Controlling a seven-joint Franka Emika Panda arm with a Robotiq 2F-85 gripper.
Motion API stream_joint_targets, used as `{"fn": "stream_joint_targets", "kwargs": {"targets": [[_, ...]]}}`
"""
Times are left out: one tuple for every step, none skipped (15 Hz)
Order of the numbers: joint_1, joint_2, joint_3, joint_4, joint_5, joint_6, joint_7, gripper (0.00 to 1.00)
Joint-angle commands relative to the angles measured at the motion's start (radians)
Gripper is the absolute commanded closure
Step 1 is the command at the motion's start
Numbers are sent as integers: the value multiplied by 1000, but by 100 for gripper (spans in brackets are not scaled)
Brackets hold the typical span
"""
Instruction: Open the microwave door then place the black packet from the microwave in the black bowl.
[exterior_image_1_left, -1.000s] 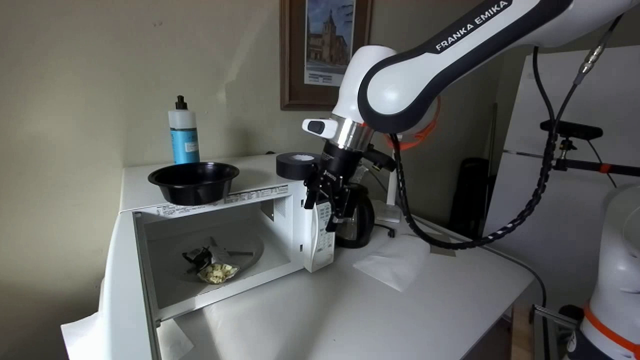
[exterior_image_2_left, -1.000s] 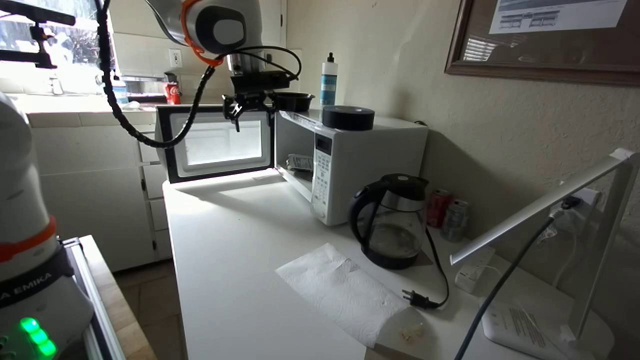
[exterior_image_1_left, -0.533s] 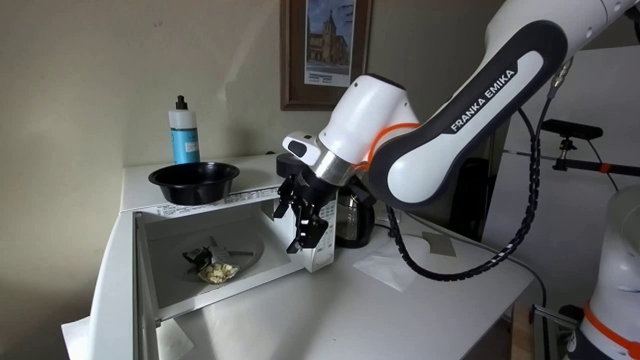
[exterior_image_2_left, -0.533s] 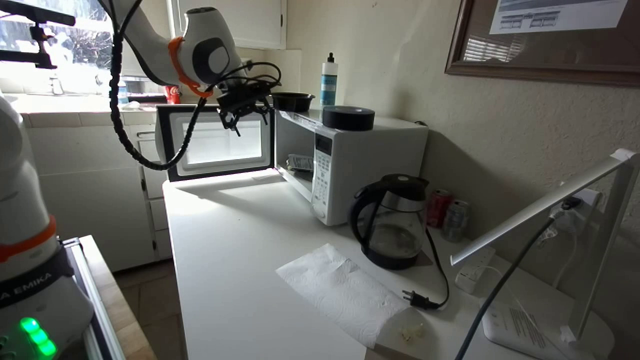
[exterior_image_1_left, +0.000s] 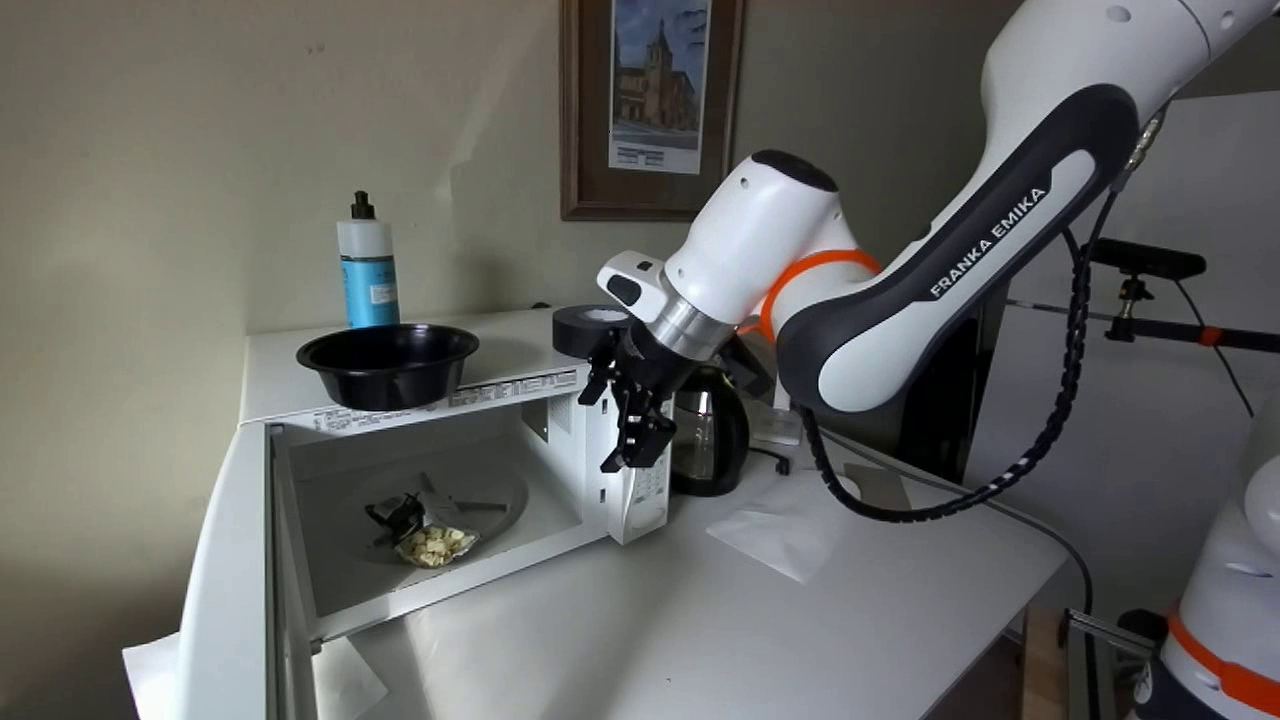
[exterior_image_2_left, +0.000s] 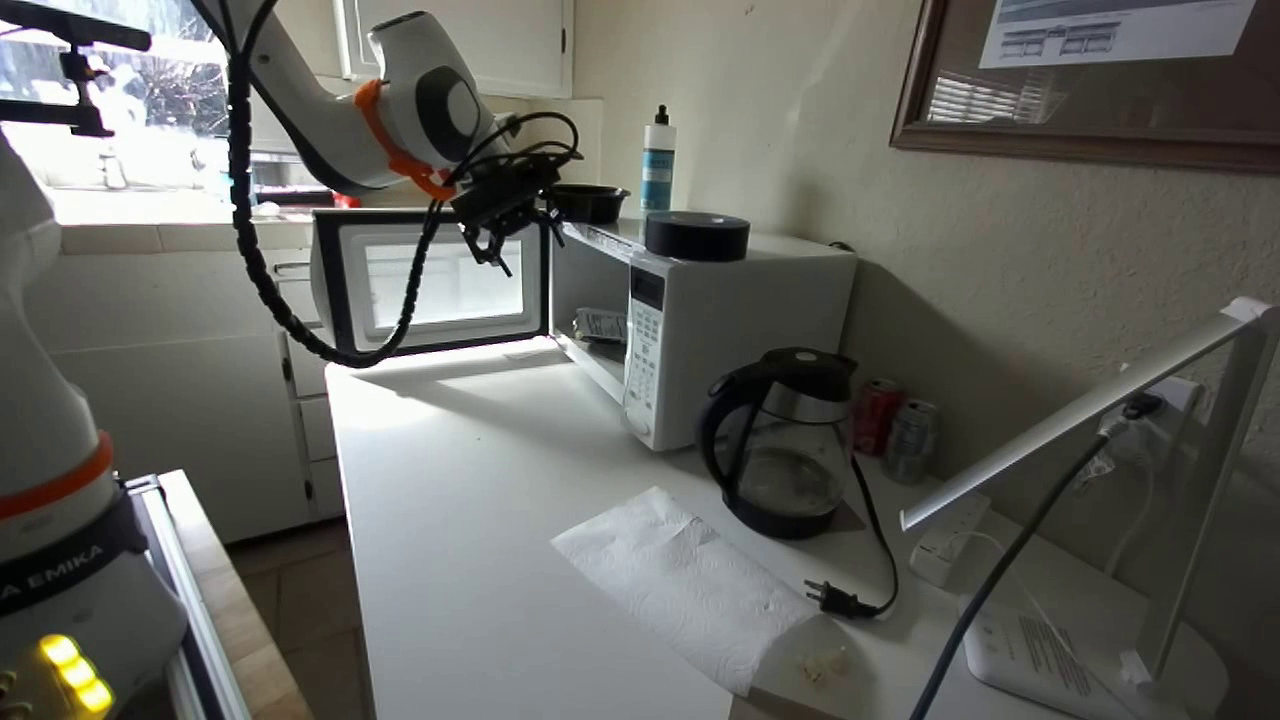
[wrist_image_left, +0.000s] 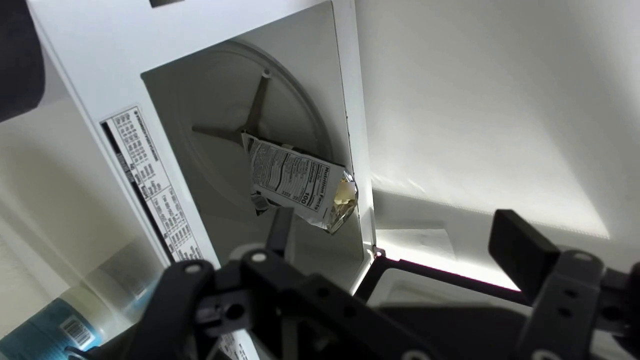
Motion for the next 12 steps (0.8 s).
{"fn": "stream_joint_targets", "kwargs": {"targets": [[4,1,0,0,0,0,0,0],[-56,-46,34,-1,-100,-18,89,0],[-94,-58,68,1,-177,-8,163,0],[-131,-74,106,6,-255,-14,244,0],[-169,-91,149,11,-321,-25,319,0],[-196,-97,195,15,-378,-39,391,0],[-230,-110,248,20,-434,-47,464,0],[-261,-118,300,28,-480,-61,536,0],[-299,-130,361,37,-531,-84,611,0],[-331,-122,419,52,-589,-111,685,0],[-374,-128,483,65,-658,-139,761,0],[-420,-128,550,87,-725,-167,838,0]]}}
